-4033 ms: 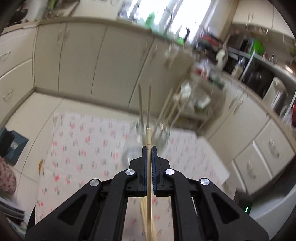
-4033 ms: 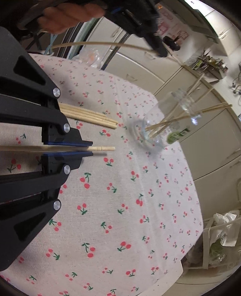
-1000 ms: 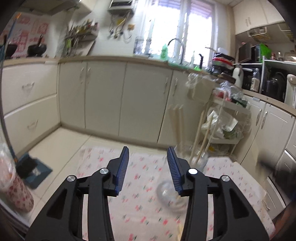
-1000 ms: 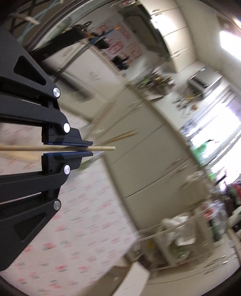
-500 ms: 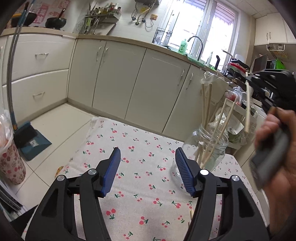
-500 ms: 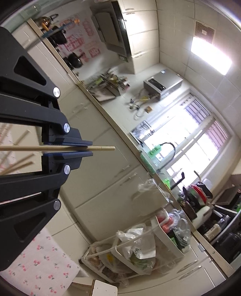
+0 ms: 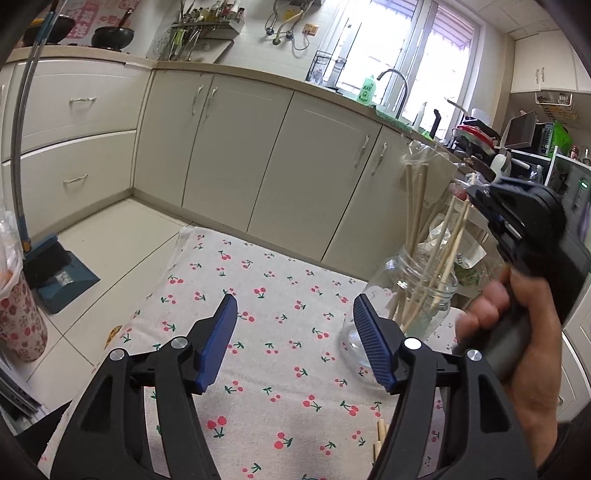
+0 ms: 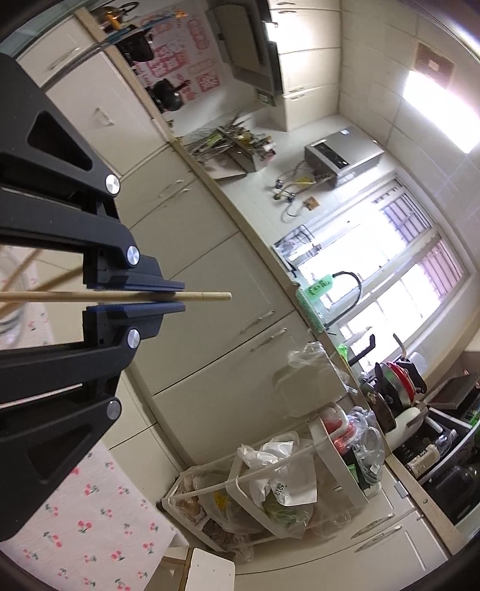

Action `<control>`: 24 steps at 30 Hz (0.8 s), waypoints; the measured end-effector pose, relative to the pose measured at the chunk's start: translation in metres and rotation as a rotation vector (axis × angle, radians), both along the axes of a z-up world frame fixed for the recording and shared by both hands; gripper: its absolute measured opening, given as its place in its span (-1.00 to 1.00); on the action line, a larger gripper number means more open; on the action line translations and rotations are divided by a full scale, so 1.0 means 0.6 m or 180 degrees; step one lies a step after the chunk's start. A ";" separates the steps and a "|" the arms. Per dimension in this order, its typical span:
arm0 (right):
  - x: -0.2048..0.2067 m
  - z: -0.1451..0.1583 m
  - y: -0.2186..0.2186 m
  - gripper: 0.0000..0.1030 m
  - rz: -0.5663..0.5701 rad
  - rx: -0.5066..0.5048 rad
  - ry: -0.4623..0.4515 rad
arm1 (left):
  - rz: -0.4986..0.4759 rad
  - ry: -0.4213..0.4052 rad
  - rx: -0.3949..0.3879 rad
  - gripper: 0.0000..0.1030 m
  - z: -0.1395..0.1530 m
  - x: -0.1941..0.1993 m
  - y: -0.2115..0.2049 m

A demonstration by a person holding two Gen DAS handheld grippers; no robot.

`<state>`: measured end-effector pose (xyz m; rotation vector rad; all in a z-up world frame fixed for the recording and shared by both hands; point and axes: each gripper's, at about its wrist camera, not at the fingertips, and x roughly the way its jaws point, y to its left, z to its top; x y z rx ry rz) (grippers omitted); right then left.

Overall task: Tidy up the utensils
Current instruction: 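Carry the right gripper's chopstick over the jar and open to drop it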

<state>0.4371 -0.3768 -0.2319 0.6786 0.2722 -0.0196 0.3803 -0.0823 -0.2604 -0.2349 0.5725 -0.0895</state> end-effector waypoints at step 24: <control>-0.061 -0.032 0.033 -0.86 0.0440 -0.0216 0.0527 | 0.0075 0.0197 0.0122 0.50 -0.013 0.013 -0.007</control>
